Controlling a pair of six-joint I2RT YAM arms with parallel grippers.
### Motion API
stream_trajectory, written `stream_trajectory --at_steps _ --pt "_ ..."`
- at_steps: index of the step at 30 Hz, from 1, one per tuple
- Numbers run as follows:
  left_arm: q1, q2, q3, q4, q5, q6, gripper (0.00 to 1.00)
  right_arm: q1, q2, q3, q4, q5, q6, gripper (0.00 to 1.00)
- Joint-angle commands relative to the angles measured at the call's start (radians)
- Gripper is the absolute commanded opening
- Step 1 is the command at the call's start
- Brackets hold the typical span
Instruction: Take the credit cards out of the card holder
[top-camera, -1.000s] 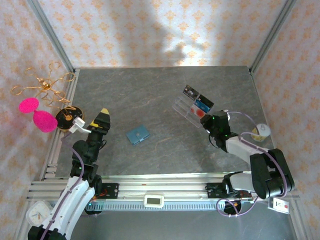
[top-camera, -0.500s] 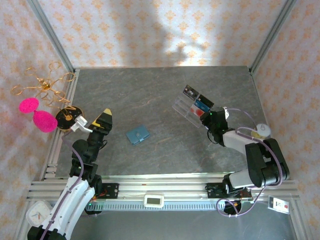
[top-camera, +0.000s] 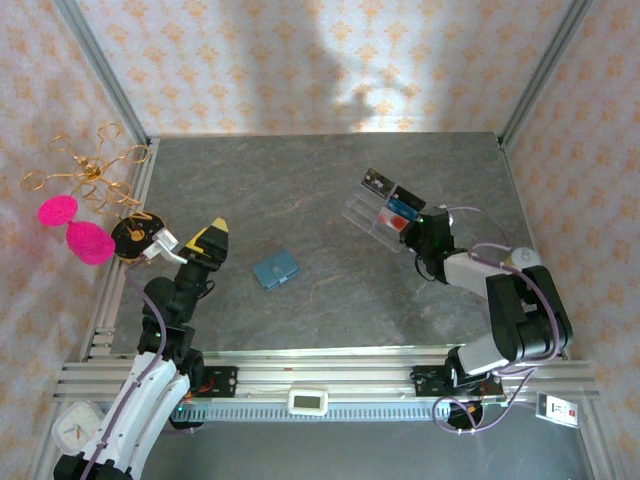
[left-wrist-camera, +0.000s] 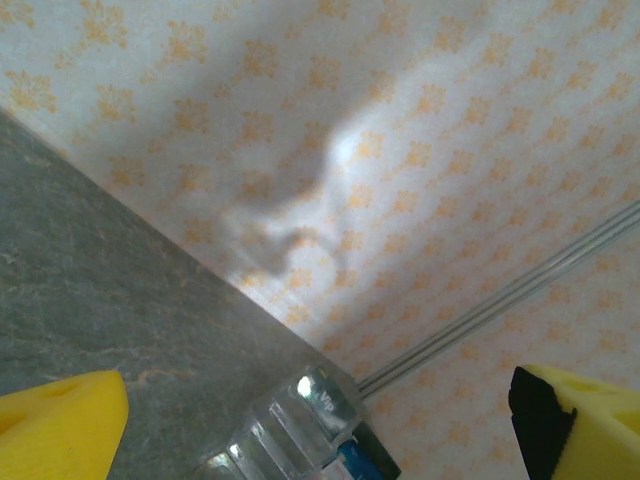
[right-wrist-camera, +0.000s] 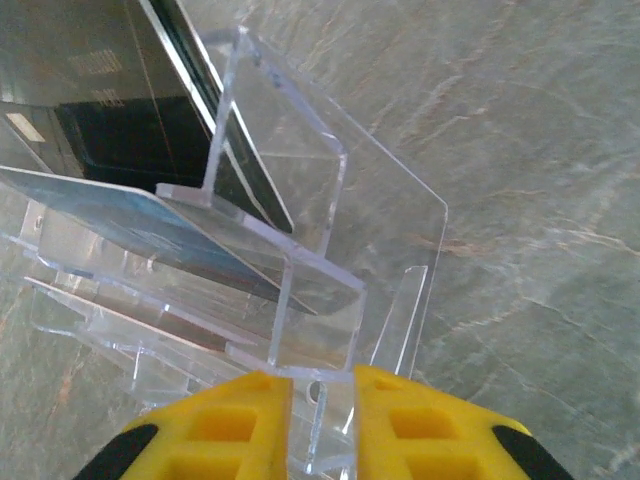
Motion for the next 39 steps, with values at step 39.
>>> stream_trajectory --at_steps 39 --pt "-0.005 -0.069 -0.008 -0.195 0.163 0.002 0.92 0.095 0.192 0.323 -0.291 -0.375 -0.497 0.33"
